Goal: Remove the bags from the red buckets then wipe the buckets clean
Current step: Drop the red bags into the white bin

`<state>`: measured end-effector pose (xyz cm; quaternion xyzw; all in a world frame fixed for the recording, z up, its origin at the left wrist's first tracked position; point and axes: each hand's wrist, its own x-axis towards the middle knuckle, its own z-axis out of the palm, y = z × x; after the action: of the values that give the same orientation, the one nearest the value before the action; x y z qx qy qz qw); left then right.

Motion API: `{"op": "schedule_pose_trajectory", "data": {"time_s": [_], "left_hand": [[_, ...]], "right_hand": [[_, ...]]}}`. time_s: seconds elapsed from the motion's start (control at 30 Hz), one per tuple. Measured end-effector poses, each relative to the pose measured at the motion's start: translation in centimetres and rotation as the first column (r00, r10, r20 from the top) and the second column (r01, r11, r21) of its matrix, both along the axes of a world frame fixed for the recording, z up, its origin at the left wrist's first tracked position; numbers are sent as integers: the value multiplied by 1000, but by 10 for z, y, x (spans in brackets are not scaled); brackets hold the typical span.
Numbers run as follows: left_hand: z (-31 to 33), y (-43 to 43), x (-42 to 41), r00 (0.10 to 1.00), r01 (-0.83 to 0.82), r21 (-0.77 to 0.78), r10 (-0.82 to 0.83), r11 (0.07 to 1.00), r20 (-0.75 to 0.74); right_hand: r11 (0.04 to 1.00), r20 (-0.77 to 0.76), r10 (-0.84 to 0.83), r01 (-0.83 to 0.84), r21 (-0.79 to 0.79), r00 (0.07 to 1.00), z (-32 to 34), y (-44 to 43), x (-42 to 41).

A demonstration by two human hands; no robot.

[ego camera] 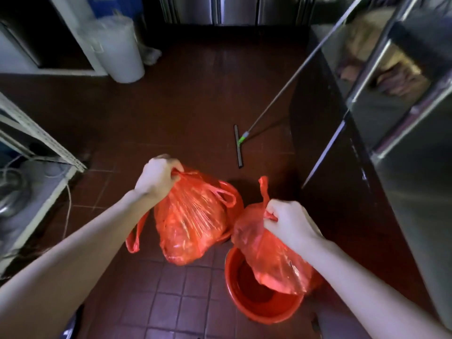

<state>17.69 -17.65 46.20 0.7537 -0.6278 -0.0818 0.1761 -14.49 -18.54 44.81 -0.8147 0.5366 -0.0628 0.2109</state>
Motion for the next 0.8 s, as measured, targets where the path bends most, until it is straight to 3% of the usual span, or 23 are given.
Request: {"op": "schedule_pose_trajectory", "data": {"time_s": [0.27, 0.57, 0.8], "left_hand": [[124, 67, 80, 996, -35, -98, 27, 995, -80], [179, 75, 201, 996, -92, -138, 93, 986, -3], [174, 22, 341, 985, -164, -105, 169, 981, 42]], "right_hand": [[992, 0, -25, 24, -125, 1000, 137, -3, 107], [984, 79, -7, 21, -175, 997, 192, -37, 252], [984, 92, 82, -66, -165, 992, 184, -112, 419]]}}
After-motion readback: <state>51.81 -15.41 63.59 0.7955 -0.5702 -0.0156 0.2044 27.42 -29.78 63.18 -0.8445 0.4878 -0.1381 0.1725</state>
